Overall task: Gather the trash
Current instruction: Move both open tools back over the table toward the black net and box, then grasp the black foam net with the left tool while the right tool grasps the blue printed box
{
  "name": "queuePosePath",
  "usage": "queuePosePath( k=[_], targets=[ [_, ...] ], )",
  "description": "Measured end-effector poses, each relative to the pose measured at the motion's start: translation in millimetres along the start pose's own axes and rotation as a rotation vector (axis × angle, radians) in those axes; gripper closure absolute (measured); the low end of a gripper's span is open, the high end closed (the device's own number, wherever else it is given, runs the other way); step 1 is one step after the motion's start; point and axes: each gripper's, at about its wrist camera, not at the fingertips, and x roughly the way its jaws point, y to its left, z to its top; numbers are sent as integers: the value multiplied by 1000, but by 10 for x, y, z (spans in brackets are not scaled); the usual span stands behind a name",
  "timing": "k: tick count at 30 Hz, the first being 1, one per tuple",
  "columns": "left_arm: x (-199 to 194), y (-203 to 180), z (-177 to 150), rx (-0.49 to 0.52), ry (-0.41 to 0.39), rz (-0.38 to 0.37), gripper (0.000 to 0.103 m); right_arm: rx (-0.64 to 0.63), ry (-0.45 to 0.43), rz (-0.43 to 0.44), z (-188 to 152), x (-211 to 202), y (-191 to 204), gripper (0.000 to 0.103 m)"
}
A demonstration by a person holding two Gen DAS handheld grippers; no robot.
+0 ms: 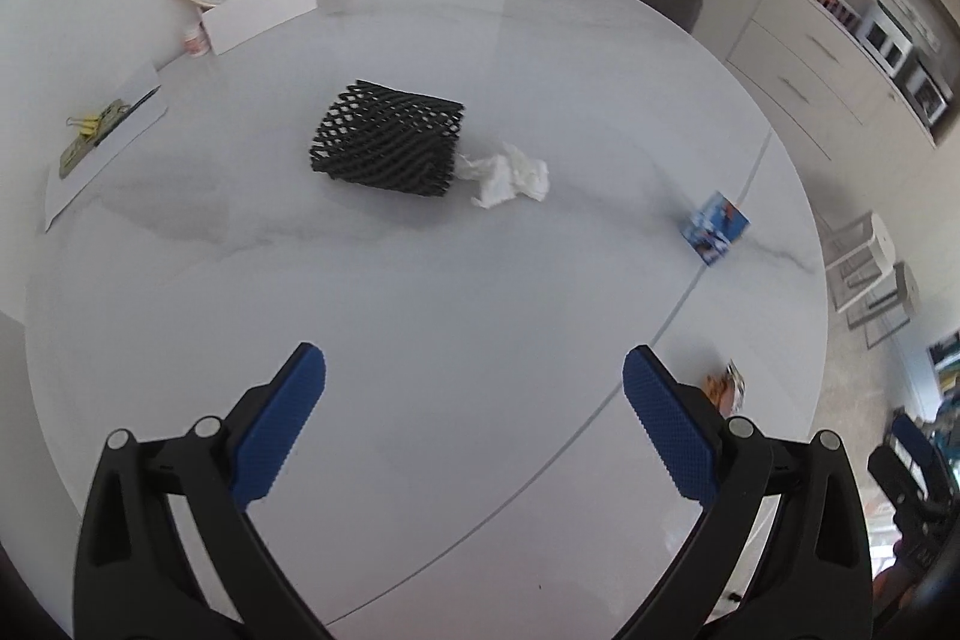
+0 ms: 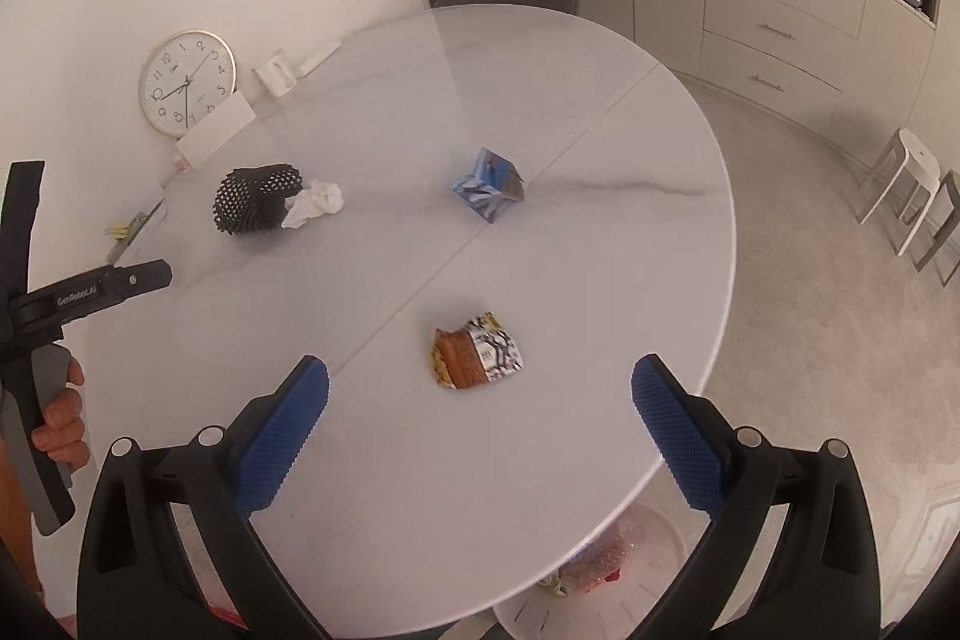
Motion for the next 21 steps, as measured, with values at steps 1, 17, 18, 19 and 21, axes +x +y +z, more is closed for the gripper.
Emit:
queuePosePath(
  k=[1,17,18,19,21],
  targets=[
    [47,63,99,-33,1,9,8,-8,-1,0,57,51,56,2],
    [1420,714,1301,-516,113,94,8,-21,33,-17,1047,1127,293,2],
    [1499,741,1345,-545,117,96,8,-13,39,-21,1103,1195,264,2],
    [1582,762,1392,-571,124,109,8,-5,43,-24,1153,1262,237,2],
    [1715,784,1462,-599,136,131,8,14,51,-21,1256,1393,163,2]
  ],
)
